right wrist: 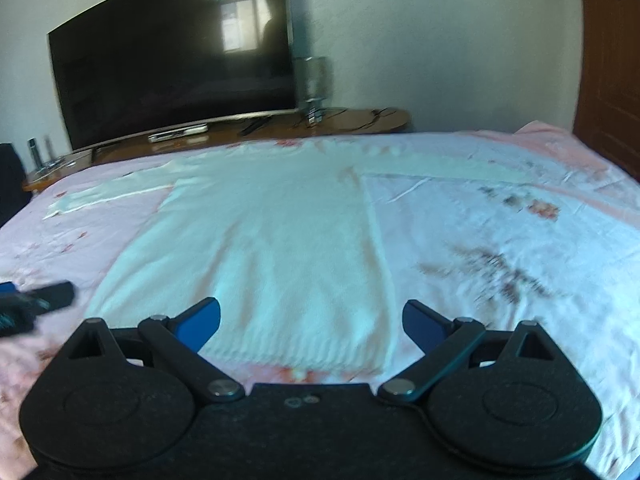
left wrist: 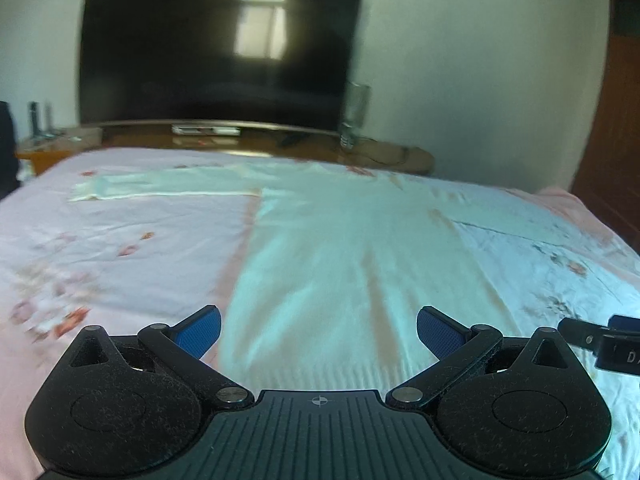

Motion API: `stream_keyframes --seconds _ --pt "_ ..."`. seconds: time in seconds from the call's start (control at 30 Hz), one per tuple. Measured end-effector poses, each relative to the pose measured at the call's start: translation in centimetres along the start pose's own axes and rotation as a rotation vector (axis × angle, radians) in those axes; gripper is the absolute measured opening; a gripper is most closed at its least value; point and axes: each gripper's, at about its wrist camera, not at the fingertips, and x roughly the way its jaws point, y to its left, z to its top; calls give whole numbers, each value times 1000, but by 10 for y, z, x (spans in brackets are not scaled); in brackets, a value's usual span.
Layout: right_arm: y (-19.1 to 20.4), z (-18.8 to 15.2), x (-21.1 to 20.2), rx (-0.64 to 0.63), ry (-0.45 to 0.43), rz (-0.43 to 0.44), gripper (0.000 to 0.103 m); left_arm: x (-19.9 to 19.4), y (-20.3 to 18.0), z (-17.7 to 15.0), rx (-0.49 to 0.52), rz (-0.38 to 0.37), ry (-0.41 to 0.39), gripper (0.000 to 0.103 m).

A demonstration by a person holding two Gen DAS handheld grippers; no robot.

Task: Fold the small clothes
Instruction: 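Move the right gripper to the sweater's sleeve cuff and close on it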

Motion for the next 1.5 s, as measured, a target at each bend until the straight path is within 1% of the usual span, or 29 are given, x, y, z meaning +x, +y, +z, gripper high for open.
stream_keyframes --seconds 0.07,0.13,0.17,0.23,0.3,0.4,0.43,0.5,0.6,0.7,0.73,0.8,0.87,0.93,0.97,1.0,1.03,1.07,1.1,1.17,1.23,1.3,1.37,1.4,1.47,1.5 --pt "-12 8 9 -4 5 3 98 20 3 13 29 27 34 103" --pt "-28 18 21 19 11 7 98 37 7 25 40 -2 26 103" --pt "-39 23 28 40 10 3 98 47 12 33 38 10 24 103" --pt "-65 35 43 101 12 -13 96 64 18 49 50 41 -5 103" --pt "-96 47 60 184 -9 -8 96 84 28 69 46 60 -27 103" --pt "-148 70 96 284 -45 -49 95 123 47 98 11 100 -41 103" --pt "-162 76 109 297 -57 -62 95 137 56 106 -18 106 -39 103" --pt "-192 92 138 325 -75 -93 95 168 72 120 -60 147 -35 103" --pt "-230 108 180 366 -112 -144 94 216 92 126 -65 251 -33 103" --pt "-280 120 227 460 -142 -183 93 260 114 124 -71 316 -5 103" --pt "-294 121 240 491 -145 -198 93 273 120 122 -71 331 10 103" --pt "-328 121 267 591 -147 -203 92 296 133 122 -80 340 36 103" --pt "-359 116 291 706 -152 -205 92 313 139 125 -59 343 48 103" --pt "-387 106 311 819 -156 -178 91 332 145 125 -52 337 75 103" --pt "-396 101 319 864 -153 -168 89 339 148 125 -66 332 92 103" --pt "-404 95 326 906 -148 -158 72 345 151 124 -81 321 103 103" --pt "-411 88 334 949 -137 -130 34 351 152 123 -86 312 109 103" --pt "-416 81 340 996 -126 -96 22 354 151 122 -81 314 104 103" --pt "-419 75 344 1022 -136 -67 21 356 150 122 -78 310 99 103" --pt "-420 71 345 1018 -160 -48 23 358 151 122 -81 277 96 103" --pt "-422 70 347 1012 -177 -28 32 359 153 123 -92 268 100 103" --pt "-424 73 350 1010 -176 -32 34 360 153 124 -93 266 109 103" --pt "-425 78 351 1033 -178 -24 39 360 152 125 -91 272 118 103" --pt "-425 81 353 1012 -168 -32 39 361 151 124 -83 279 122 103" --pt "-423 88 357 944 -138 -77 31 365 146 125 -58 298 138 103" --pt "-421 93 359 914 -116 -115 20 366 145 127 -50 298 142 103"
